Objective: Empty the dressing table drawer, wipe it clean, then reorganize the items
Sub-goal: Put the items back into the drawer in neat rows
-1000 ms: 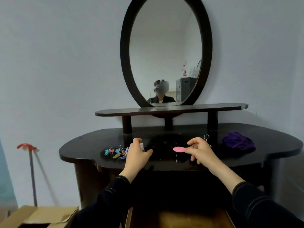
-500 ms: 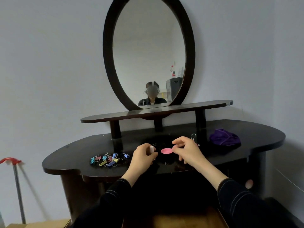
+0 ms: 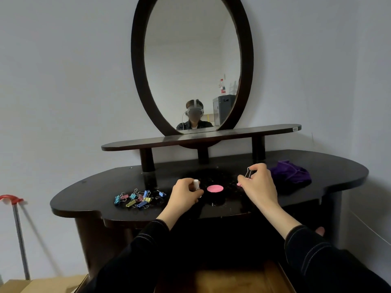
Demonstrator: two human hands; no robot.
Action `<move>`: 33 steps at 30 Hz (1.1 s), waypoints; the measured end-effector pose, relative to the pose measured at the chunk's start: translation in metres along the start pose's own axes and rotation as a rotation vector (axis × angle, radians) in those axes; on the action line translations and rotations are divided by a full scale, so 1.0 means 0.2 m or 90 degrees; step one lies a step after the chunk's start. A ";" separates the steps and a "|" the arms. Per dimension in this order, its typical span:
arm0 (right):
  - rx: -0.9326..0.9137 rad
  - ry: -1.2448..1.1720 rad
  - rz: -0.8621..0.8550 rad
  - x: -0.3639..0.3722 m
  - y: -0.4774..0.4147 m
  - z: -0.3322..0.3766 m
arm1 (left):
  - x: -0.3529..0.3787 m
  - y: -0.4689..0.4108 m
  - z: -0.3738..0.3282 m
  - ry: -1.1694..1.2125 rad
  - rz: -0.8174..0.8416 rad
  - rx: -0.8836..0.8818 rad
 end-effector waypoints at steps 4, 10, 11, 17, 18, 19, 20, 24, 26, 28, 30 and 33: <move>-0.062 0.046 0.071 0.03 0.03 0.02 | 0.01 -0.01 -0.04 0.040 0.054 0.007; -0.122 0.070 0.146 0.01 0.08 0.04 | -0.17 0.10 0.03 -0.069 -0.147 0.088; -0.129 0.075 0.160 0.01 0.09 0.04 | -0.24 0.13 0.07 -0.147 -0.221 0.131; -0.143 0.009 0.219 0.08 0.13 0.12 | -0.67 0.08 0.35 -0.324 -0.254 -0.096; -0.144 -0.008 0.228 0.10 0.14 0.14 | -0.69 0.06 0.39 -0.279 -0.179 -0.149; -0.142 -0.035 0.240 0.13 0.15 0.16 | -0.69 0.05 0.41 -0.243 -0.113 -0.170; -0.137 -0.066 0.256 0.15 0.15 0.18 | -0.68 0.04 0.42 -0.223 -0.062 -0.164; -0.118 -0.139 0.280 0.19 0.15 0.21 | -0.54 -0.02 0.38 -0.170 0.033 -0.083; -0.102 -0.171 0.277 0.19 0.15 0.21 | -0.46 -0.05 0.34 -0.184 0.059 -0.049; -0.087 -0.198 0.273 0.19 0.14 0.20 | -0.38 -0.07 0.29 -0.182 0.068 -0.020; -0.078 -0.210 0.269 0.19 0.14 0.20 | -0.32 -0.06 0.24 -0.182 0.074 0.004; -0.075 -0.215 0.269 0.17 0.14 0.20 | -0.27 -0.04 0.19 -0.158 0.073 0.029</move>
Point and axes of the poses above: each hand's wrist, its own y-axis away from the middle knuckle, its own x-axis out of the palm, z = x × y, the point moved 2 cm from there along -y, towards the middle knuckle, and after that the axes turned 2 degrees about y, right-handed, at the moved point
